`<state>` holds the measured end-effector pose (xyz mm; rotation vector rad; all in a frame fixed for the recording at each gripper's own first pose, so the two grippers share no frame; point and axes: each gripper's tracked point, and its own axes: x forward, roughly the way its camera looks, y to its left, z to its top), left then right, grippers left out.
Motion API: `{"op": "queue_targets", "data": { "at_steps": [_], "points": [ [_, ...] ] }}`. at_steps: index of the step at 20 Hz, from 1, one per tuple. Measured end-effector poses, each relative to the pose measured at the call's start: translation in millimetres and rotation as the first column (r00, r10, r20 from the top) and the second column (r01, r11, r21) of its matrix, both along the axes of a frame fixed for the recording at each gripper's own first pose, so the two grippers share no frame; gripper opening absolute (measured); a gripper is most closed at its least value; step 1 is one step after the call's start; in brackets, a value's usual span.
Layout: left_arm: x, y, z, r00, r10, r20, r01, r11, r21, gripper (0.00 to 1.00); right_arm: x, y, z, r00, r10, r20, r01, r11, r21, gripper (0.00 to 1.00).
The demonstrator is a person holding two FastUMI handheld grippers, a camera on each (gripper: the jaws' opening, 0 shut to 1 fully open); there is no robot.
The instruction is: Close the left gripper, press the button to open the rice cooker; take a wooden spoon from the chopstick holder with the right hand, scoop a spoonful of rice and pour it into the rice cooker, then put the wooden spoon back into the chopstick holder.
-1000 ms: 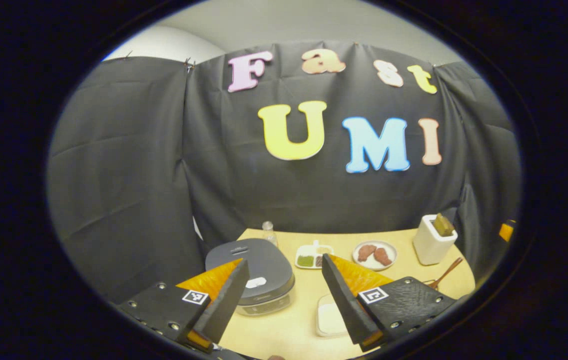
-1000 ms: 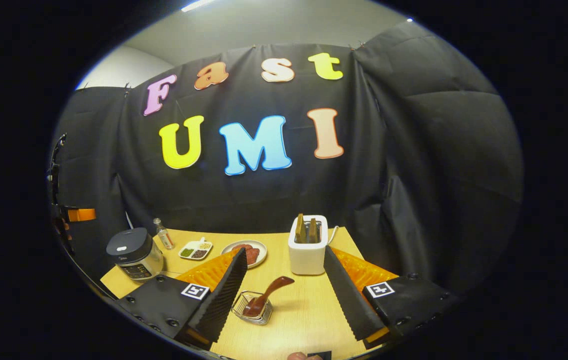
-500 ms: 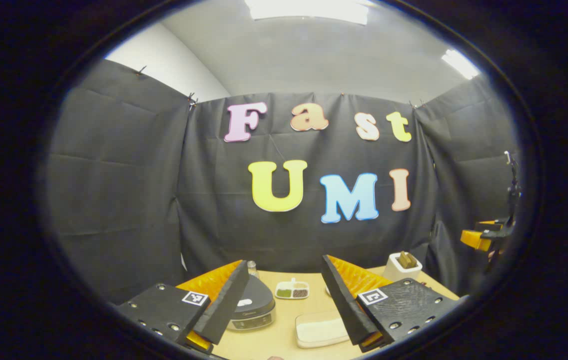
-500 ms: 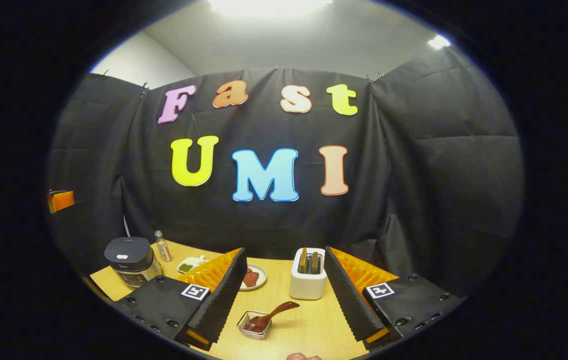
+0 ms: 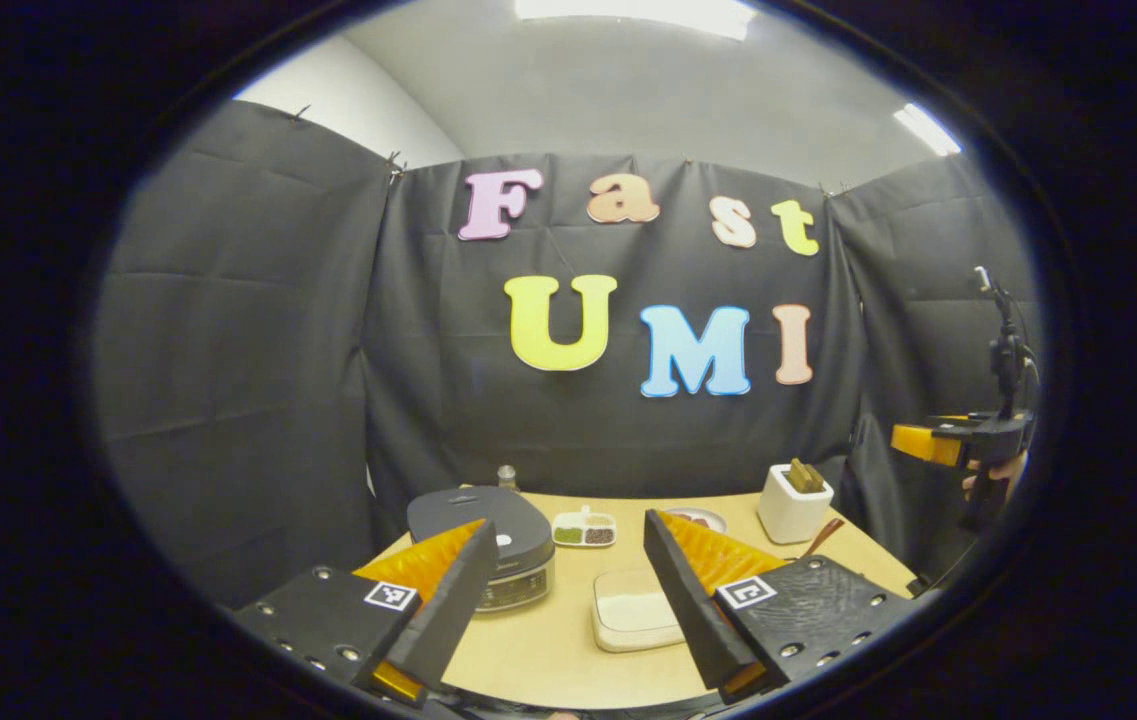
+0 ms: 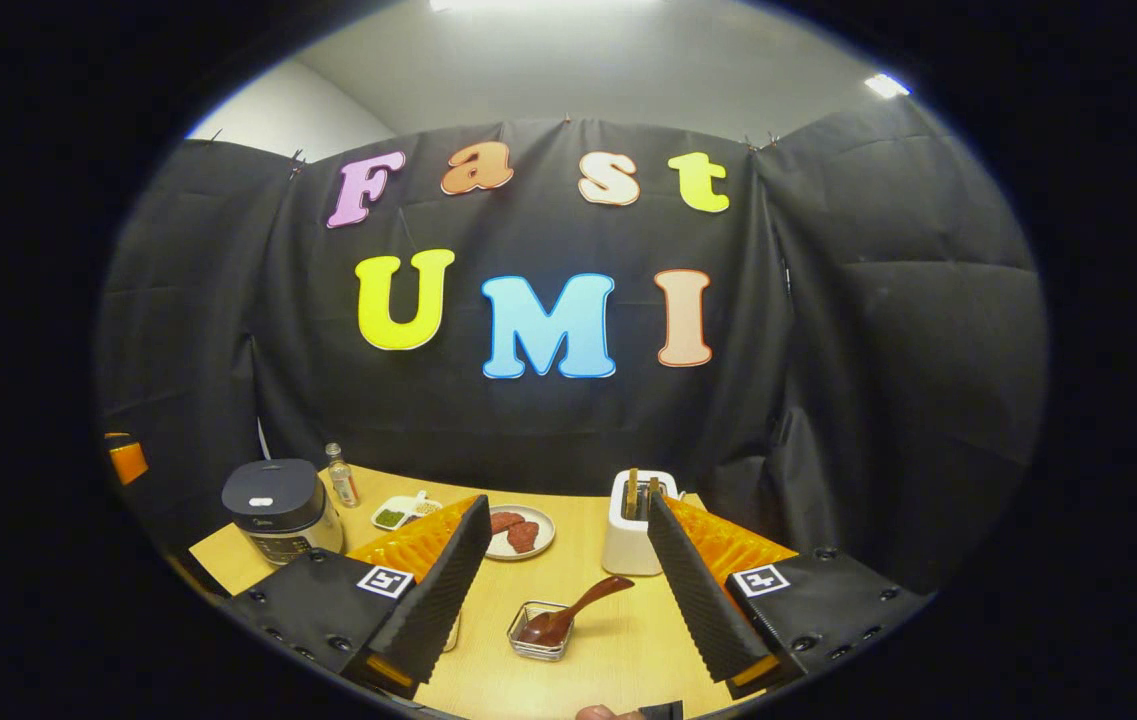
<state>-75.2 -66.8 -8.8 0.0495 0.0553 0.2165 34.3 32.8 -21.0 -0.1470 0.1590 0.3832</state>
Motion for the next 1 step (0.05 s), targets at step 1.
{"op": "queue_targets", "data": {
  "at_steps": [1],
  "points": [
    [-6.8, 4.0, -3.2, 1.0, 0.007, -0.005, -0.007, 1.0, 0.002, 0.93, -2.7, 4.7, -1.8, 1.0, 0.008, -0.011, -0.008, 1.0, -0.004, 1.0]
  ]
}}
